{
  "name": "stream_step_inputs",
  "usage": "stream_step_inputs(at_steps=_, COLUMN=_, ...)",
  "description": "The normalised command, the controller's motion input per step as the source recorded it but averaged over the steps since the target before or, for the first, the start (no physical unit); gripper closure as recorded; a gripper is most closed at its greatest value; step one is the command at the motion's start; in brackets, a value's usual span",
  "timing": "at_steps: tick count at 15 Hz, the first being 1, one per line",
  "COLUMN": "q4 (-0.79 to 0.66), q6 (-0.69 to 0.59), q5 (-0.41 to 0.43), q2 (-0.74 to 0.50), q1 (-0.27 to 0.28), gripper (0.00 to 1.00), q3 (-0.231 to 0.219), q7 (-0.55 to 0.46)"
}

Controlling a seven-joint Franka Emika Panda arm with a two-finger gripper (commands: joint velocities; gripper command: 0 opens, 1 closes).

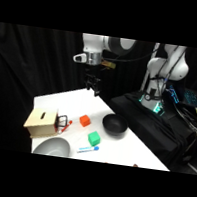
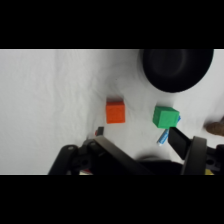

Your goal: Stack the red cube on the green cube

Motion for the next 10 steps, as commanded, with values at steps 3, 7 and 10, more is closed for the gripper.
stream_step_inputs(at_steps=3, q4=0.05, q6=0.06, q5=-0.017, q2=0.05, q1=-0.016, gripper=0.0, q3=0.017, q7=0.0)
stream_step_inputs(at_steps=7, q4=0.19, q6=0.12, q5=-0.006, q2=0.21, q1=-0.02, gripper=0.0, q3=0.021, q7=-0.08)
stream_step_inputs(at_steps=10, q4=0.26, q6=0.18, q5=-0.013, q2=0.31, q1=-0.038, gripper=0.0, q3=0.032, q7=-0.13)
